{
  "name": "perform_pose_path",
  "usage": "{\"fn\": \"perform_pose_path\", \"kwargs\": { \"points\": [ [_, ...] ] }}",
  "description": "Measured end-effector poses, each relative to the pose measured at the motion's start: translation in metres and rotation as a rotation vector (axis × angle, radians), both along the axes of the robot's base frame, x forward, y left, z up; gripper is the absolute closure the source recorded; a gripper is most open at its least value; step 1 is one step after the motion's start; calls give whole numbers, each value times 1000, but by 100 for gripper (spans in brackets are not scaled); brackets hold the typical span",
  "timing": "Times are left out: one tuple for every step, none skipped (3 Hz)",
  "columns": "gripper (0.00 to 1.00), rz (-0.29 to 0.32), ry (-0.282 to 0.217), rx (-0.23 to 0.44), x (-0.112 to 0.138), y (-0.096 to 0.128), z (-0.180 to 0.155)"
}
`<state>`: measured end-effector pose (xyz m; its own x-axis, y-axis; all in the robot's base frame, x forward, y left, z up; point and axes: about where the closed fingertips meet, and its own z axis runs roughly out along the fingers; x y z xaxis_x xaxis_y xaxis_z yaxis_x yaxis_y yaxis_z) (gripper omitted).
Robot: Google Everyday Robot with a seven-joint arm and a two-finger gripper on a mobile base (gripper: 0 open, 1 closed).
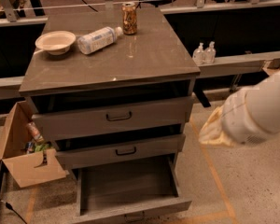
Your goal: Close bottom drawer
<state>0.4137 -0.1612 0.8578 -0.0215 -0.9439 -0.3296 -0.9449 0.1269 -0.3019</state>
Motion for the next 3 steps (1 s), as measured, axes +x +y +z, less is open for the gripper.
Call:
{"fn": "perform_pose_path", "kwargs": {
  "points": [
    [100,128,-26,-45,-11,23,-69],
    [100,277,-59,-151,-18,61,-138],
    [100,343,-106,-227,-14,65,-165]
  ]
}}
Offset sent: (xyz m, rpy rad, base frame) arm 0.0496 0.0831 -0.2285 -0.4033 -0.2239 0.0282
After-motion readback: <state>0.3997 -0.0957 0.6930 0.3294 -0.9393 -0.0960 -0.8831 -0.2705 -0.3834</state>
